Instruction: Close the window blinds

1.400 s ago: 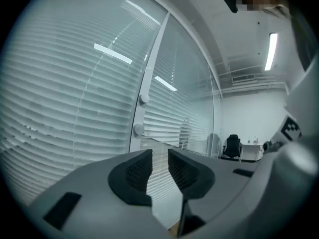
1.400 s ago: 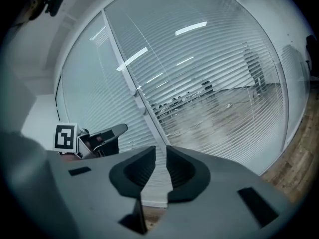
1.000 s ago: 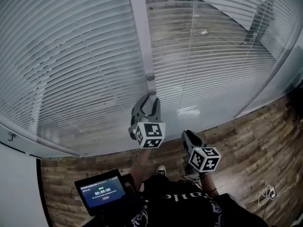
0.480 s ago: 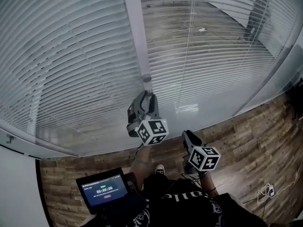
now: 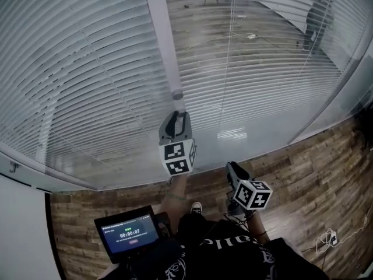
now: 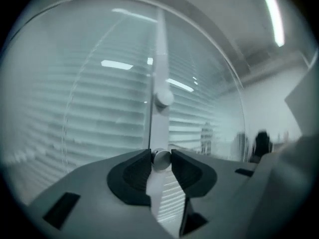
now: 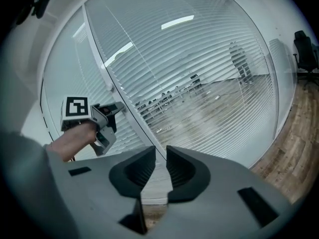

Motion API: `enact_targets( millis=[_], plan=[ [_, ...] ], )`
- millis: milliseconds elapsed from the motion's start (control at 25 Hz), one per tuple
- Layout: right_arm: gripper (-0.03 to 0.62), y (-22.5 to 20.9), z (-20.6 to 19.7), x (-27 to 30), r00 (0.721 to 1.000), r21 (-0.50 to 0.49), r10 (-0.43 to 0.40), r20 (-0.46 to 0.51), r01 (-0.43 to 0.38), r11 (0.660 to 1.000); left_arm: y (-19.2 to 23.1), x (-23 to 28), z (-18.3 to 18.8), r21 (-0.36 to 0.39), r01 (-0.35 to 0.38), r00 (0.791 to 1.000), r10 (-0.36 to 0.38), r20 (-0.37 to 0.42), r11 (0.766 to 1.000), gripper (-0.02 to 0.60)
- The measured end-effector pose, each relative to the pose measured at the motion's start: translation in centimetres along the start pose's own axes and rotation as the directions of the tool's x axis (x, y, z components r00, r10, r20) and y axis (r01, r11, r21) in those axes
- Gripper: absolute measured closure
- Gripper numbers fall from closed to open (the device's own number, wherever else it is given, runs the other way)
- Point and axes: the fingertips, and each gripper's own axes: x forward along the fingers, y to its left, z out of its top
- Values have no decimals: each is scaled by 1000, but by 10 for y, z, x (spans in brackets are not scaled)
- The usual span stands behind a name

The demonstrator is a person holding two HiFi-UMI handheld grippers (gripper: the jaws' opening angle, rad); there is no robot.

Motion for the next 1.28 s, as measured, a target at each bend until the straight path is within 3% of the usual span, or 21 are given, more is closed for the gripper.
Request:
enact_targets(
  millis=[40,80,120,200,240,280,320,360,400,440,520,560,600,640,720,840,920,1000,1080,1200,1280],
  plan=[
    [514,0,-1,0,1000,-1,3,-5,-3,1000,2,-1,1,-171,8,1000,-5,19,985,456],
    [514,0,-2,0,1000,-3,7,-10,-7,1000,5,-2,1,-332,21,999,-9,38,943,457],
    [514,0,-2,-1,1000,-5,10,-13,-11,1000,7,-2,0,-489,45,998,-18,59,871,459],
    [514,-2,-2,-2,1000,-7,14,-17,-15,1000,9,0,-5,-750,118,992,-45,117,650,459],
    [514,-3,-2,-4,1000,-7,14,-18,-14,1000,9,0,-6,-823,150,988,-55,144,549,459],
    [514,-5,-2,-5,1000,-8,12,-18,-12,1000,9,1,-6,-853,171,985,-63,161,493,459],
    [514,-8,-2,-7,1000,-8,9,-19,-9,1000,9,1,-6,-852,179,984,-71,166,492,459],
    [514,-11,-2,-8,1000,-8,5,-20,-5,1000,8,2,-6,-827,176,984,-79,159,534,459],
    [514,-12,-2,-9,1000,-8,2,-22,-2,1000,7,2,-6,-778,162,987,-85,140,607,457],
    [514,-13,-1,-10,1000,-8,1,-23,-2,1000,5,1,-5,-696,136,990,-84,109,705,457],
    [514,-12,0,-13,1000,-7,3,-26,-3,1000,1,-3,-2,-382,63,998,-60,19,922,443],
    [514,-10,0,-14,1000,-7,4,-29,-4,1000,-2,-5,0,-164,28,999,-32,-22,986,436],
    [514,-9,0,-15,999,-7,5,-33,-5,1000,-5,-7,2,56,-2,999,5,-41,998,437],
    [514,-9,-2,-15,999,-8,6,-38,-6,1000,-7,-9,6,246,-29,999,39,-38,969,437],
    [514,-12,-9,-15,999,-11,9,-45,-10,1000,-14,-8,10,505,-44,997,66,-26,862,437],
    [514,-13,-16,-15,999,-10,17,-52,-17,1000,-22,1,-3,685,-8,994,79,-73,729,437],
    [514,-12,-16,-16,998,-13,19,-53,-20,1000,-18,3,-8,709,-18,992,101,-75,705,433],
    [514,-13,-16,-17,998,-13,20,-51,-21,1000,-13,2,-7,668,-39,993,105,-60,744,448],
    [514,-16,-15,-18,999,-7,18,-49,-18,1000,-10,2,-5,557,-44,995,84,-47,829,449],
    [514,-21,-16,-16,998,2,6,-55,-5,1000,-3,1,-1,226,-34,999,37,-12,974,451],
    [514,-22,-17,-15,998,6,2,-60,-1,1000,0,-2,3,-9,-25,1000,25,11,1000,453]
  ],
)
